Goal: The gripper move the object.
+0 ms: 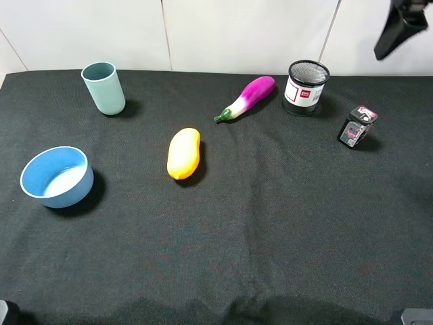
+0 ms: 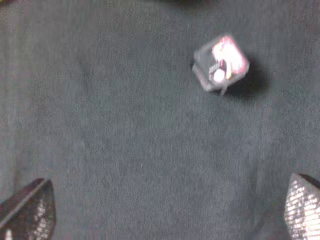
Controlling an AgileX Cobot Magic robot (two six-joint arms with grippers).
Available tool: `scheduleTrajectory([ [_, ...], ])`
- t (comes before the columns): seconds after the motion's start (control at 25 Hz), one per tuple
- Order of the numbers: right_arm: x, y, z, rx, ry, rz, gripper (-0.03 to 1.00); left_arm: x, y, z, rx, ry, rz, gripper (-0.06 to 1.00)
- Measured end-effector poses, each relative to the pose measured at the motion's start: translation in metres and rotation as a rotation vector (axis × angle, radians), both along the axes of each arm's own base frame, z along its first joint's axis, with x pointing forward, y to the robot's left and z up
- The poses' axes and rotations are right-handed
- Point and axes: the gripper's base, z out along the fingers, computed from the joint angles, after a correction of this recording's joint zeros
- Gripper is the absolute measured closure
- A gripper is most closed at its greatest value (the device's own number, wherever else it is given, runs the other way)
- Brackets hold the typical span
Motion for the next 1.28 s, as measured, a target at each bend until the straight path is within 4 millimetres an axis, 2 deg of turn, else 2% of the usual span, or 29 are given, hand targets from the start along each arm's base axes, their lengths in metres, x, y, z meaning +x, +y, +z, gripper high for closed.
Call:
scheduleTrajectory([
  [0.44, -0.078, -0.008, 0.004, 0.048, -0.068, 0.048, 0.27, 0.0, 0.0, 0.0, 0.0, 0.0, 0.0, -0.05],
  [1.0, -0.167, -0.021, 0.045, 0.094, -0.389, 0.054, 0.27, 0.0, 0.0, 0.0, 0.0, 0.0, 0.0, -0.05],
  [1.28, -0.2, -0.026, 0.02, 0.098, -0.415, 0.055, 0.27, 0.0, 0.0, 0.0, 0.0, 0.0, 0.0, -0.05],
])
